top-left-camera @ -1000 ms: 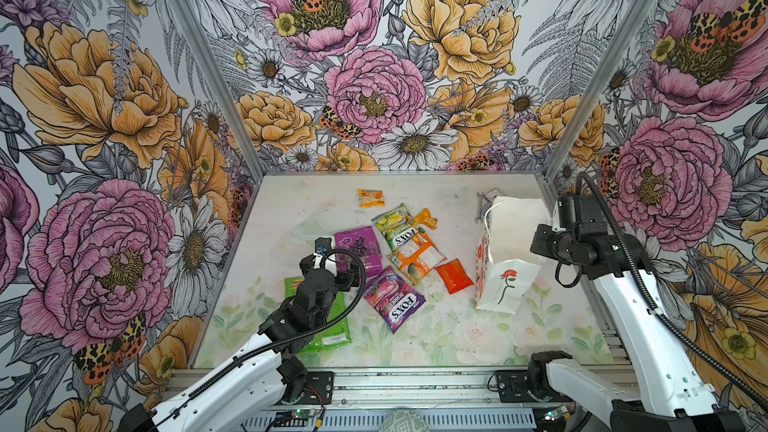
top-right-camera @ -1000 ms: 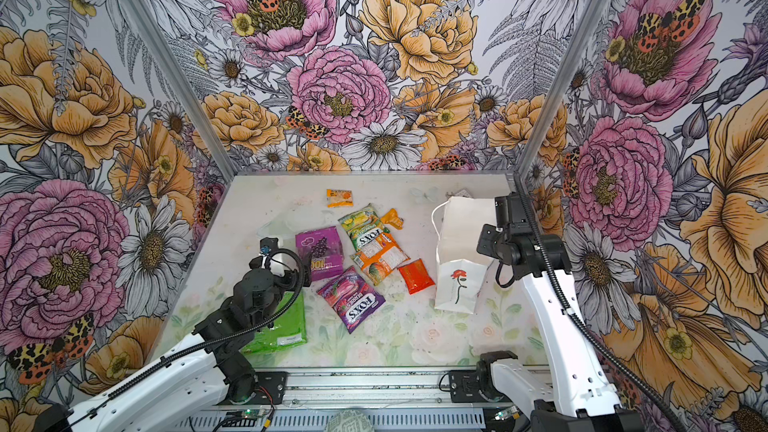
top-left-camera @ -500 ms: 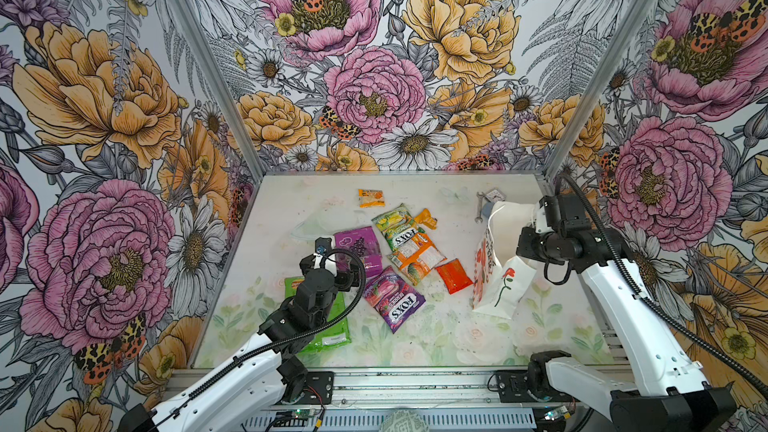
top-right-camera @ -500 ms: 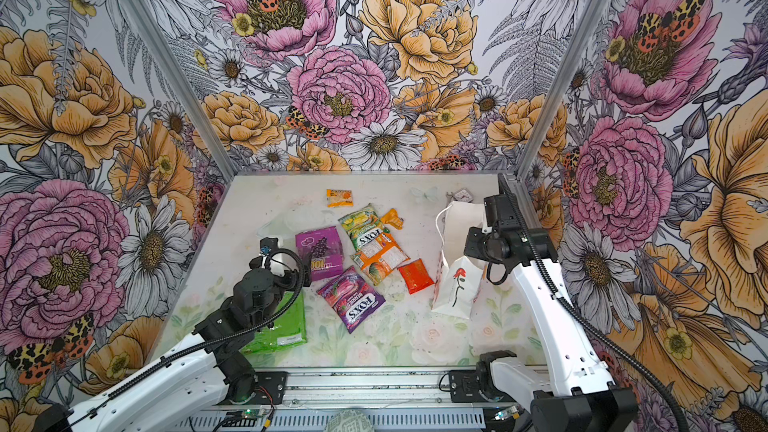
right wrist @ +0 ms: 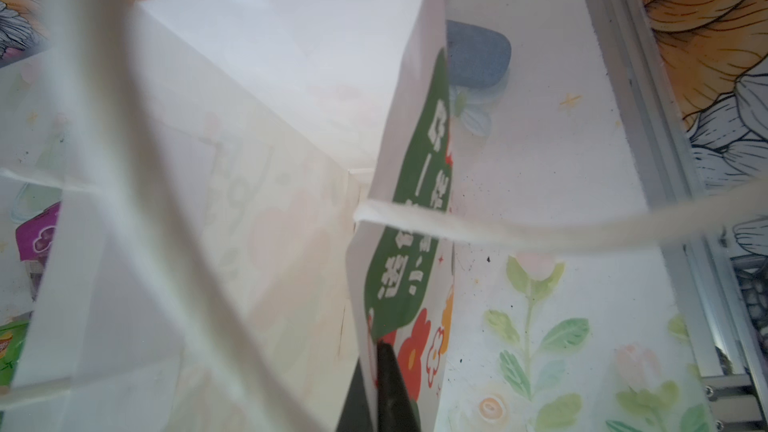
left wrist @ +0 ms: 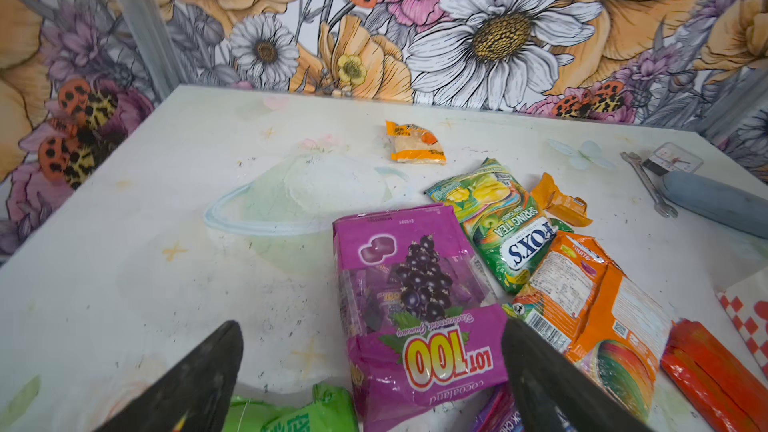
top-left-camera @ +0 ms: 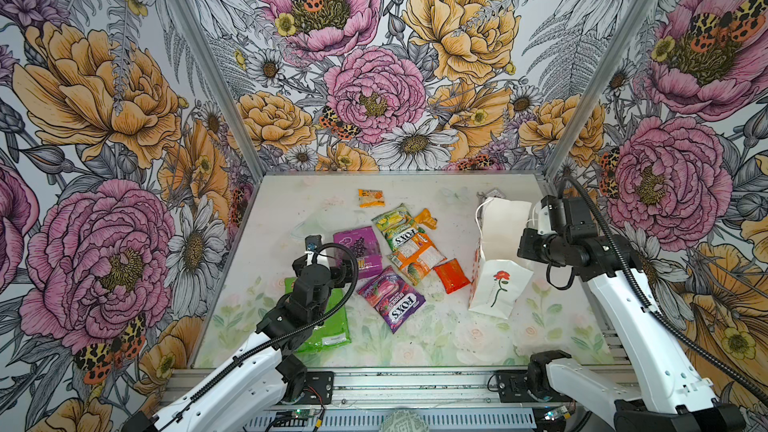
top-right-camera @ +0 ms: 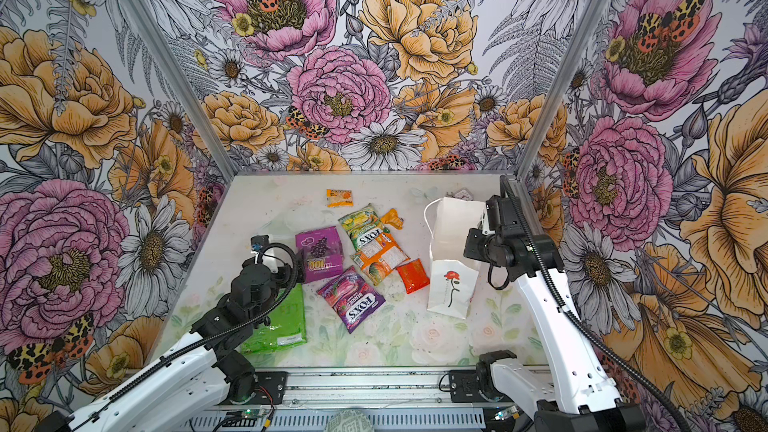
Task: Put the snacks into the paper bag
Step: 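Grasp the bag handle with the right gripper and drag the bag nearer the robot, then grasp the green Lay's chip bag with the left gripper and lift it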
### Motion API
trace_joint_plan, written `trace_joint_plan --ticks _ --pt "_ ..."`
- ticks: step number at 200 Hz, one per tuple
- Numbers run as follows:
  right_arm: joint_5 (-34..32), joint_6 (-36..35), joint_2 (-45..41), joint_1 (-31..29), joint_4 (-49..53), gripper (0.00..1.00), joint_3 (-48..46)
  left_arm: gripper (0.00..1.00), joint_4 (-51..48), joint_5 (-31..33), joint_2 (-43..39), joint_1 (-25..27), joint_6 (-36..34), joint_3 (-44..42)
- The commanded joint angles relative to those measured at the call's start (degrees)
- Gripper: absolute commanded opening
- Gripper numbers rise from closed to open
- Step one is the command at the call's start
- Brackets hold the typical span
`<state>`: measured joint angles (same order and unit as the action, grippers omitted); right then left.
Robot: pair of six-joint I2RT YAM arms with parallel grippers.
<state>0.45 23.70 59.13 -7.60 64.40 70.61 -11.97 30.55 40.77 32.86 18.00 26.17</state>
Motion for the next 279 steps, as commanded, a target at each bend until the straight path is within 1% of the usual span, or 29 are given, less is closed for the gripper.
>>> trace_joint_plan --ticks 1,15,28,45,56,75,91,110,124,154,174,201,231,260,279 --pt "0.0 1.1 -2.2 -0.5 -2.8 0.00 -1.3 0.99 -14.1 -2.7 3.3 -3.6 14.5 8.2" --pt "0.0 1.3 -3.2 -0.4 -3.7 0.00 -2.3 0.99 -21.6 -6.3 5.9 -6.2 18.5 12.3" --pt "0.0 1.3 -3.8 -0.5 -4.5 0.00 -3.0 0.99 -28.3 -7.4 7.4 -9.1 21.4 14.5" --pt "0.3 1.1 -4.7 -0.5 -5.2 0.00 -3.8 0.99 -32.7 -10.2 7.4 -16.1 22.3 13.8" --pt "0.5 1.0 -5.4 -0.4 -6.0 0.00 -4.6 0.99 -33.4 -12.4 6.3 -21.5 23.2 12.3" --pt "0.6 1.0 -5.8 -0.5 -7.0 0.00 -5.6 0.99 -33.4 -13.0 6.5 -26.4 25.4 11.7" --pt "1.4 1.1 -5.9 -0.5 -7.3 0.00 -6.0 0.99 -32.4 -15.3 9.2 -31.6 24.8 11.6" --pt "3.3 1.3 -6.8 -0.5 -8.5 0.00 -7.0 0.99 -29.3 -23.2 13.6 -39.5 23.2 10.7" --pt "4.2 1.4 -7.8 -0.4 -9.2 0.00 -7.9 0.99 -27.6 -26.6 17.0 -43.1 22.5 10.7" --pt "6.1 1.2 -8.8 -0.5 -10.2 0.00 -9.8 0.98 -23.4 -29.0 23.1 -47.1 22.4 9.3" --pt "7.1 1.1 -9.1 -0.4 -10.3 0.00 -10.2 0.93 -20.4 -32.9 27.1 -49.6 22.3 8.0" --pt "7.7 0.9 -9.7 -0.4 -10.9 0.00 -10.8 0.86 -12.1 -37.7 29.3 -50.1 23.4 4.6" --pt "8.9 0.9 -9.6 -0.4 -11.6 0.00 -10.9 0.74 -10.8 -39.1 32.0 -50.1 22.4 4.0" --pt "9.4 1.1 -9.0 -0.4 -12.1 0.00 -11.2 0.63 -6.9 -44.6 31.9 -50.0 23.6 1.9" --pt "9.7 1.2 -8.4 -0.4 -12.2 0.00 -10.7 0.58 -6.9 -44.9 31.6 -49.6 23.9 1.3"
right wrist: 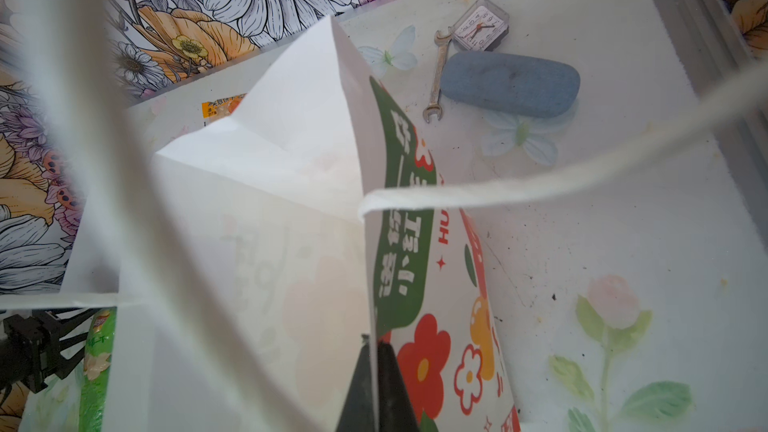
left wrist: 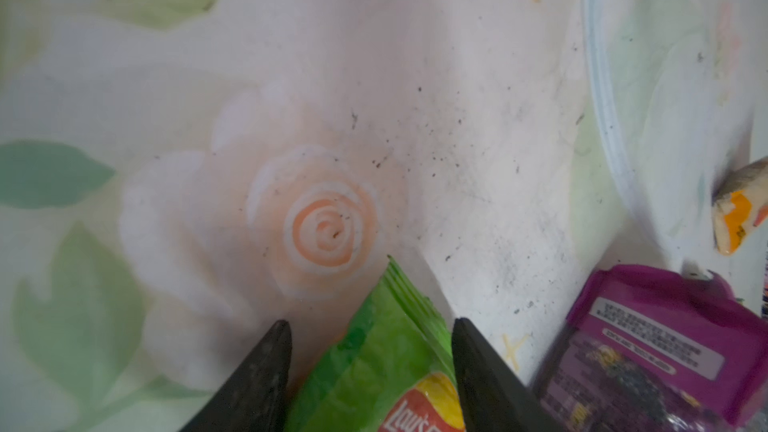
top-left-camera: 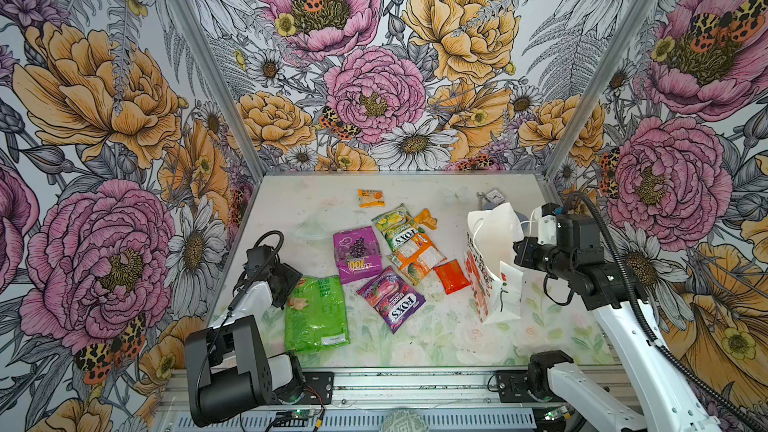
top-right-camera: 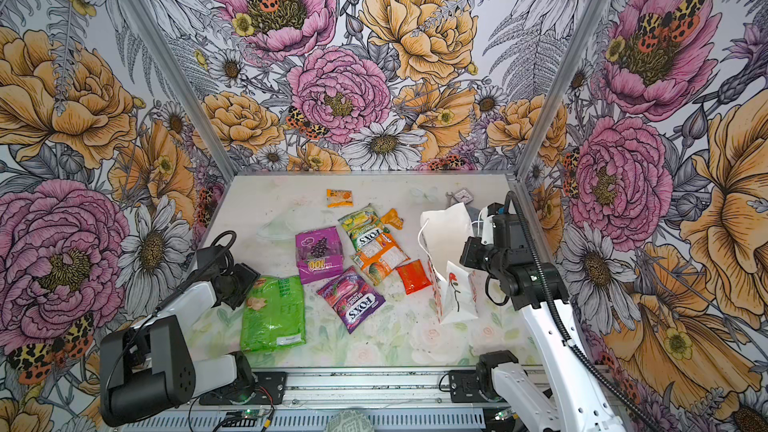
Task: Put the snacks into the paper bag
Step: 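Grasp the green Lay's chip bag with the left gripper and lift it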
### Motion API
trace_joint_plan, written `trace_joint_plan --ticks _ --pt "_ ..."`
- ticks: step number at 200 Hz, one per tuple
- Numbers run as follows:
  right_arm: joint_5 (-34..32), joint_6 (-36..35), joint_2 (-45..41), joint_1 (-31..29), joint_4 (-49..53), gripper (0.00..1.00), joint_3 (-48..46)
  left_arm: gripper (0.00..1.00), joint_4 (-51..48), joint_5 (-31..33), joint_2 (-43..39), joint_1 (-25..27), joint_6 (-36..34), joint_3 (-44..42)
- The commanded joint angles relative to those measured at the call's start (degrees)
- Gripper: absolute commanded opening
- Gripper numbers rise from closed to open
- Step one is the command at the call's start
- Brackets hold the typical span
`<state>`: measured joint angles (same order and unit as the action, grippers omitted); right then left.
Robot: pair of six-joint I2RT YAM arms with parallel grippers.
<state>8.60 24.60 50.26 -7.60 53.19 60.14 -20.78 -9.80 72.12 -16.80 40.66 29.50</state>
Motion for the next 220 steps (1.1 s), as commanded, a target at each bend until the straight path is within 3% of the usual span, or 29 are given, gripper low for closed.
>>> trace_joint_plan --ticks 1,52,138,166,220 --pt "1.7 0.3 0.5 -0.4 -1.0 0.00 -0.2 0.58 1.9 -4.6 0.2 0.0 1.2 -2.1" --pt "2.2 0.6 1.9 -0.4 -1.1 0.00 0.7 0.49 1.9 -4.1 -4.3 0.7 3.6 -4.8" --pt "2.4 1.4 1.9 -0.3 -1.2 0.00 1.6 0.21 1.3 -2.9 -19.1 2.3 8.3 -9.3" --pt "2.0 1.6 1.3 -0.3 -1.3 0.00 1.8 0.06 -0.3 -2.9 -24.4 3.0 9.1 -9.3" --pt "1.8 1.9 0.8 -0.3 -1.3 0.00 2.0 0.00 -4.6 -0.9 -35.5 4.8 11.9 -8.3"
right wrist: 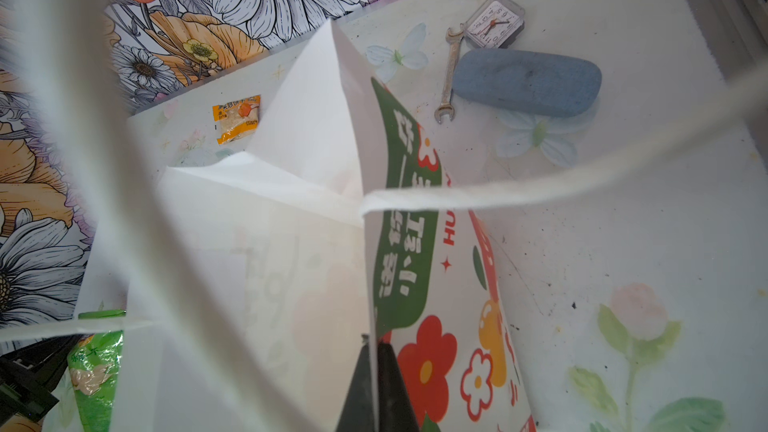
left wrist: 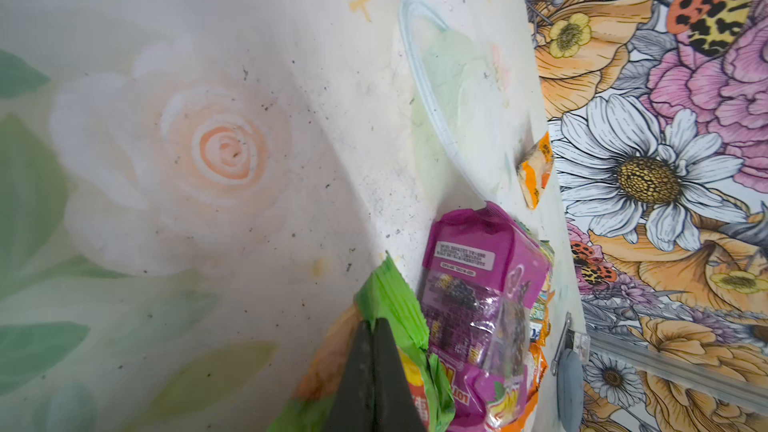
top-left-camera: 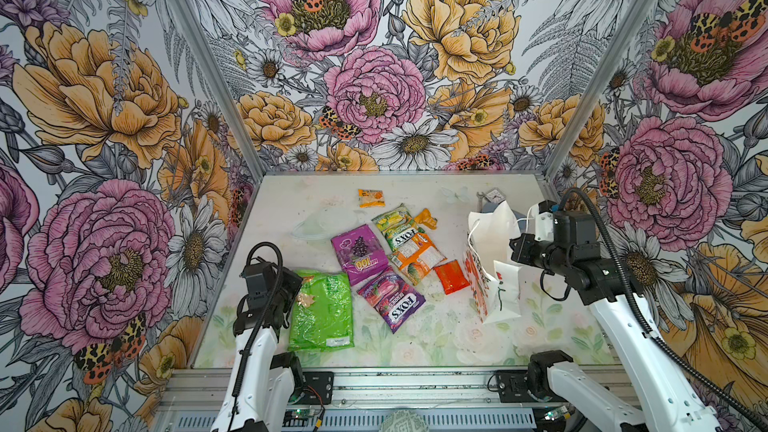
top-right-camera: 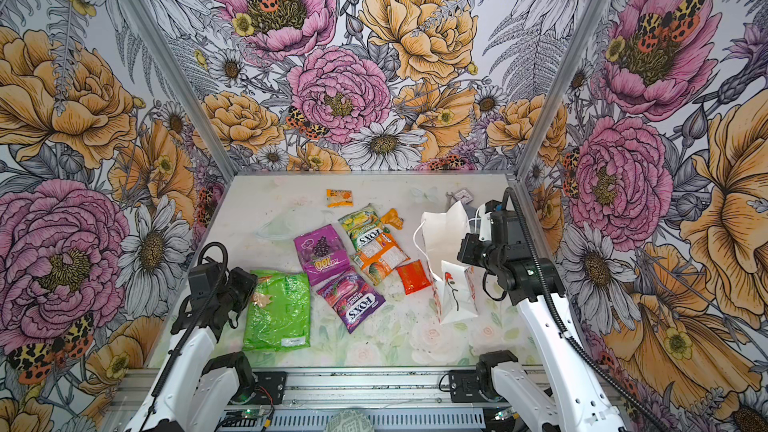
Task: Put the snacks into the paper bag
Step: 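Grasp the green Lay's chip bag with the left gripper and lift it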
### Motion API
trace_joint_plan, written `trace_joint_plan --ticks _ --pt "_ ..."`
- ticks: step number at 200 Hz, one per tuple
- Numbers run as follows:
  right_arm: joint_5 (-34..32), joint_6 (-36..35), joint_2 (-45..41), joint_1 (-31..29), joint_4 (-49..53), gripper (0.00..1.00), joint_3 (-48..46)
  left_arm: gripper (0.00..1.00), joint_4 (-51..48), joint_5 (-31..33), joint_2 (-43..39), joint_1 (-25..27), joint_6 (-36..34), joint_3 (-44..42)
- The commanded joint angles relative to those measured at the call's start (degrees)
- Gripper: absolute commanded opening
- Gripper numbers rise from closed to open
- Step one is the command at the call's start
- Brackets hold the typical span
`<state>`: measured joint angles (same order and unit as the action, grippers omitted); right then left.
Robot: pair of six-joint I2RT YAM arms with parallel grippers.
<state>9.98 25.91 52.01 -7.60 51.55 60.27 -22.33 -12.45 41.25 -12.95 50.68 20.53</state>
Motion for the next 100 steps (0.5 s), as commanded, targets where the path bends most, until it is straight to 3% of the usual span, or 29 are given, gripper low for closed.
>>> trace_joint_plan --ticks 1,46,100 --pt "0.4 0.6 -0.9 -0.3 0.3 0.00 1.9 0.00 -3.3 1.8 -4.9 1.0 1.9 0.7" --pt "0.1 1.4 -1.1 -0.3 0.0 0.00 2.2 0.00 -12.5 8.1 -14.2 2.2 4.0 9.4" --pt "-0.3 2.9 -1.4 -0.6 -0.7 0.00 3.5 0.00 -16.3 15.4 -15.0 5.2 6.4 21.3"
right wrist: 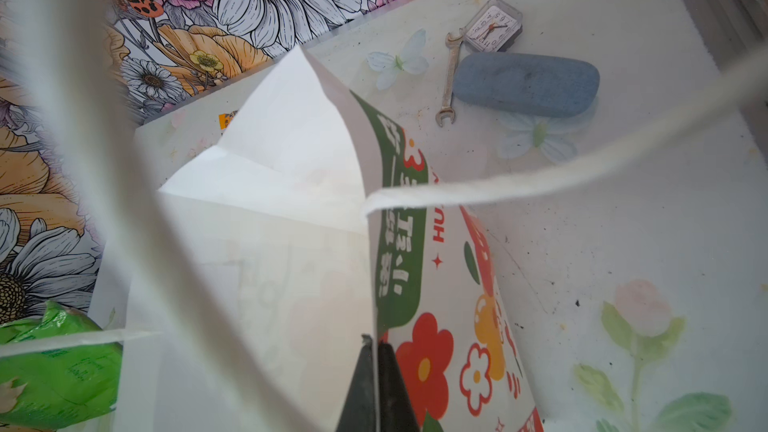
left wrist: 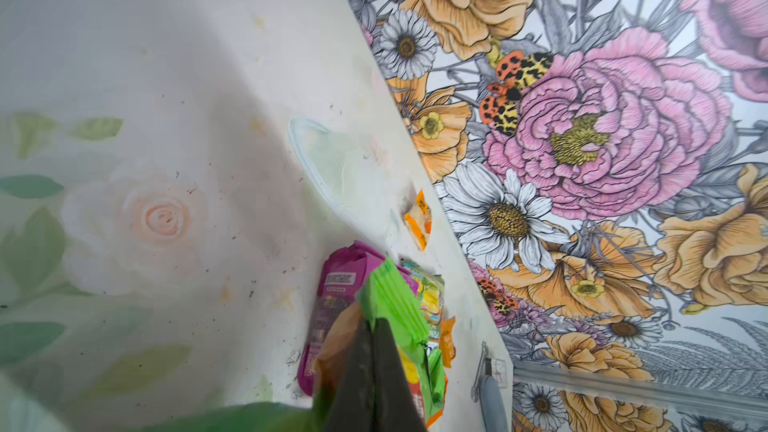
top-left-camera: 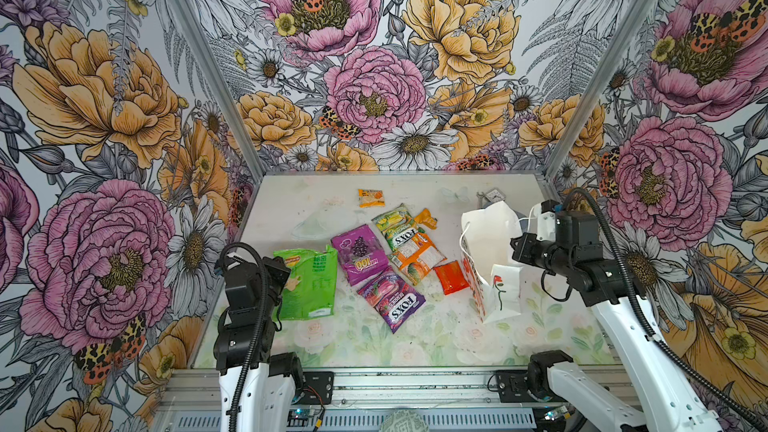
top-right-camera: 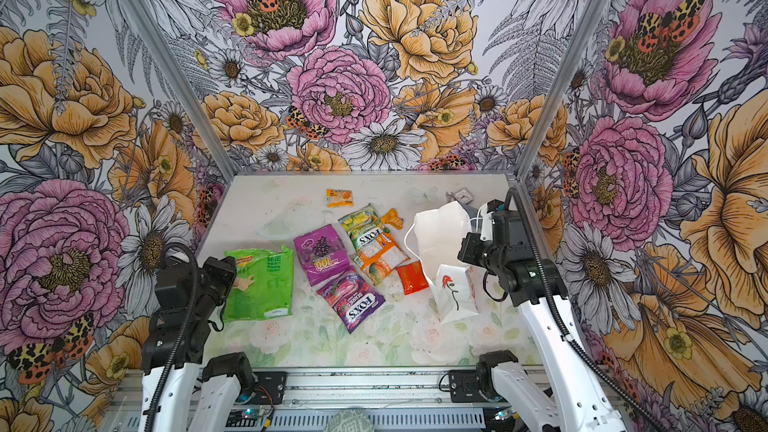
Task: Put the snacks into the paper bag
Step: 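Grasp the green Lay's chip bag with the left gripper and lift it, then carry chips over the paper bag with left gripper while right holds bag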
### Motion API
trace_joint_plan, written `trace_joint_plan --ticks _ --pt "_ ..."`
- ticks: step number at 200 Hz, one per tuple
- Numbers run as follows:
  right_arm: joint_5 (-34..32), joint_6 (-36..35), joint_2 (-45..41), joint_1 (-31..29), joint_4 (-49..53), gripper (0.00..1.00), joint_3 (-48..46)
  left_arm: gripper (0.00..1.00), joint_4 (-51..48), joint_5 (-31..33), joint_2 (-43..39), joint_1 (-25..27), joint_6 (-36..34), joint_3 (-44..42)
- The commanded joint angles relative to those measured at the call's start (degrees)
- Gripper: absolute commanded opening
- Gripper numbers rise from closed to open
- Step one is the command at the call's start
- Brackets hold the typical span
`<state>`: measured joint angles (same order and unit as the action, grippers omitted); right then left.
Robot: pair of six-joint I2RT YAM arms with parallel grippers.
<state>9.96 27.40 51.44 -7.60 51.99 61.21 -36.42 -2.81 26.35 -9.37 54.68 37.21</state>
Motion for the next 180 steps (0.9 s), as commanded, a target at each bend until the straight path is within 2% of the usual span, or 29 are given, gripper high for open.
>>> trace_joint_plan --ticks 1,37,74,107,150,180 --pt "-0.3 1.4 -0.8 -0.6 -1.2 0.00 2.6 0.00 -2.2 6.0 -0.1 1.7 2.6 4.8" --pt "-0.6 3.4 -1.0 -1.5 -2.7 0.00 2.6 0.00 -2.0 15.9 1.5 6.8 8.2 10.9" --pt "-1.2 5.1 -0.9 -2.8 -3.9 0.00 2.7 0.00 -1.3 25.4 8.2 14.4 9.8 20.9" --pt "-1.5 7.7 -0.7 -4.3 -5.6 0.00 2.5 0.00 0.9 31.0 17.1 24.0 10.0 31.2" --pt "-6.9 12.8 -0.3 -6.6 -6.2 0.00 2.5 0.00 6.4 45.4 27.9 40.7 7.5 41.5" --pt "-12.0 16.1 -0.4 -9.6 -6.4 0.00 3.1 0.00 9.0 50.0 36.1 47.1 5.5 50.1"
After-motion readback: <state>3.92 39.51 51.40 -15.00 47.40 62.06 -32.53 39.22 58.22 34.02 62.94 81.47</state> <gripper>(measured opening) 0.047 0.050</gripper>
